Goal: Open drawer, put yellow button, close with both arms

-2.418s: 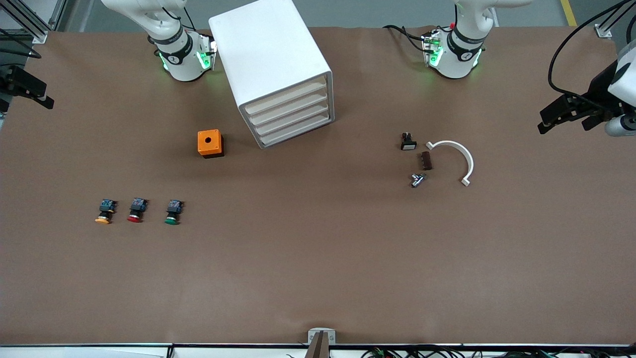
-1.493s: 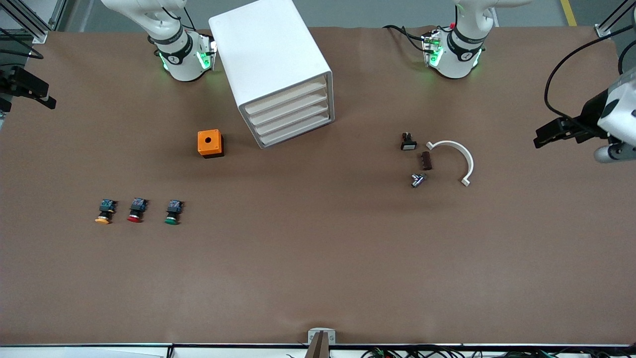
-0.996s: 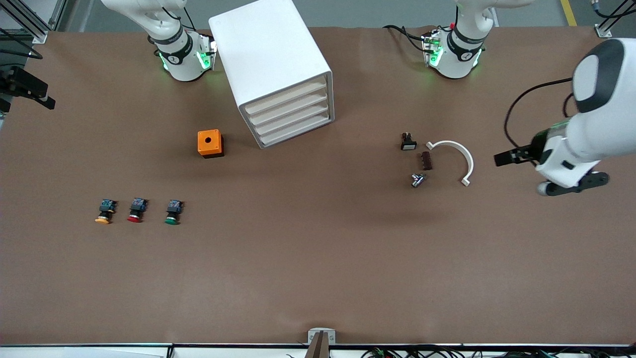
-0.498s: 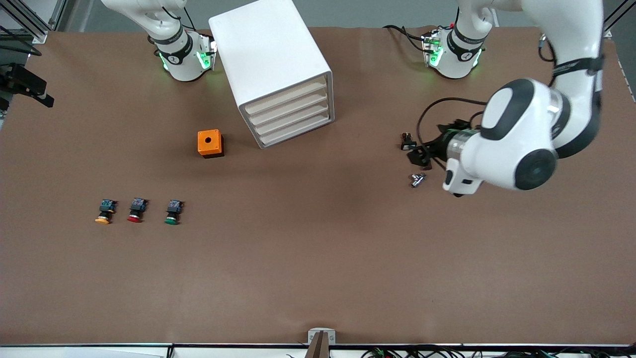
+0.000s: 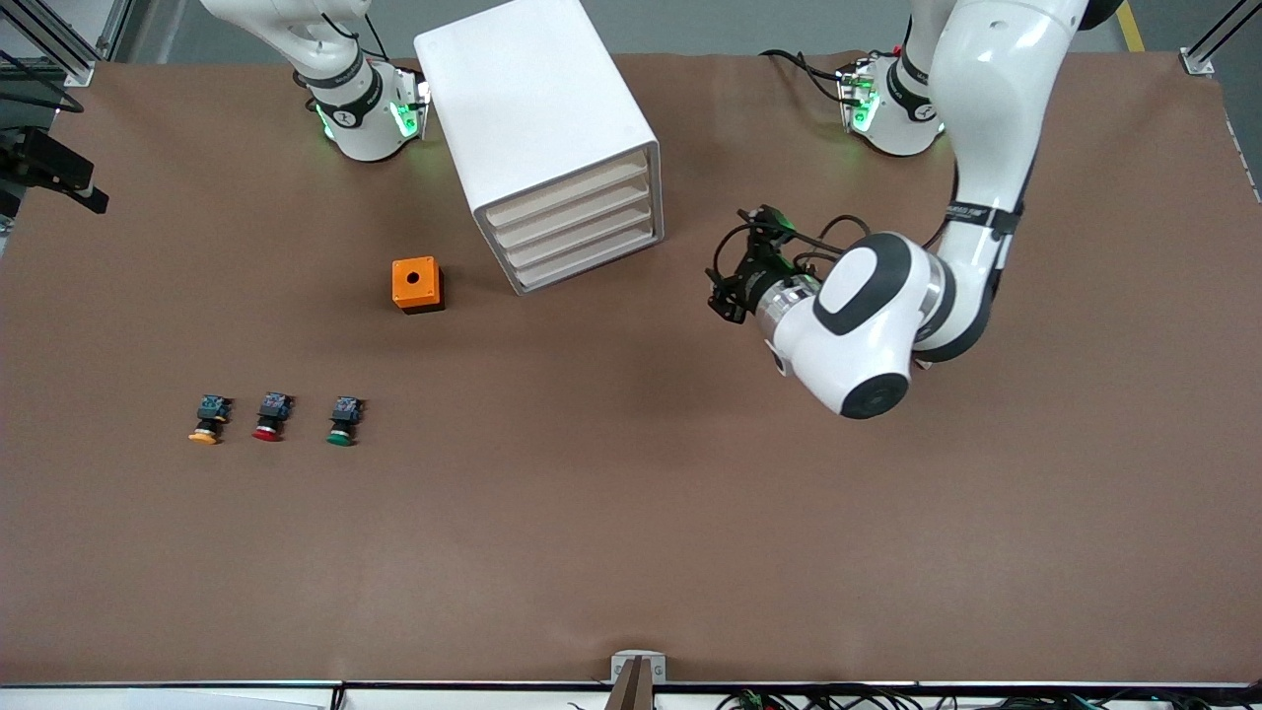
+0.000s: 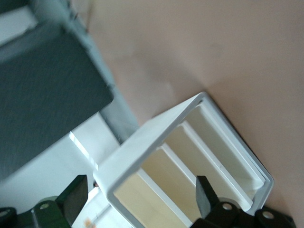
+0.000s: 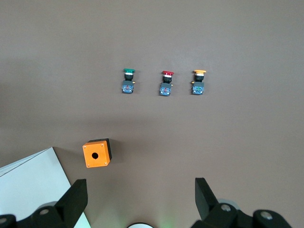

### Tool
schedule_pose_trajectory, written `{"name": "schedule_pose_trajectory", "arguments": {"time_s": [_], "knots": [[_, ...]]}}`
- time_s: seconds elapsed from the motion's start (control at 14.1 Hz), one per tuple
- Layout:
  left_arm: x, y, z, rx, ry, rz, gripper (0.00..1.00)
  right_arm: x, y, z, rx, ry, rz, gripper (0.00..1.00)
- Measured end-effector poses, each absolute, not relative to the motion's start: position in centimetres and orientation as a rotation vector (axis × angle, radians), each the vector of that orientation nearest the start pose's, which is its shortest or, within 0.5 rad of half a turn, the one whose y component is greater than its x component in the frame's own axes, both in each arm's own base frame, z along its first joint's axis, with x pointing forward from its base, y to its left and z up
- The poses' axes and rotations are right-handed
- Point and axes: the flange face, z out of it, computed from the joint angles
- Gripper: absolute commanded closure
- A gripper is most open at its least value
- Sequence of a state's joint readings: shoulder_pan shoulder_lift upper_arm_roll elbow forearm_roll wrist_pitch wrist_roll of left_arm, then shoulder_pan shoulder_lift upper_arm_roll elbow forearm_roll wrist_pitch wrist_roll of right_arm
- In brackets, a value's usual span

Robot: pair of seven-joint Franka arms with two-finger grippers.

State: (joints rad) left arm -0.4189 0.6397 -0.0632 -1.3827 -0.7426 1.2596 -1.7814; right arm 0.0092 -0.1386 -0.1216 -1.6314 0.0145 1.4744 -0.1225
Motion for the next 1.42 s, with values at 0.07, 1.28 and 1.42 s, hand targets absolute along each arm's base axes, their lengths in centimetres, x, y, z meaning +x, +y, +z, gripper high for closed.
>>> {"name": "schedule_pose_trajectory", "arguments": {"time_s": [0.07,1.28,1.42], "knots": [[52.5,-38.1,33.3,-1.827,-1.567,1.43,0.0,49.7,-5.9,66.0,-3.108,-0.02,0.024,0.0],[47.8,-46.9,25.4,-1.235,-1.612,1.551,0.42,51.1,-6.0,63.7,-3.108,-0.016,0.092,0.0],[46.7,-48.1,25.2,-1.245,-1.6,1.54,0.42,54.0,-6.5,58.8,-3.105,0.002,0.205,0.0]]}}
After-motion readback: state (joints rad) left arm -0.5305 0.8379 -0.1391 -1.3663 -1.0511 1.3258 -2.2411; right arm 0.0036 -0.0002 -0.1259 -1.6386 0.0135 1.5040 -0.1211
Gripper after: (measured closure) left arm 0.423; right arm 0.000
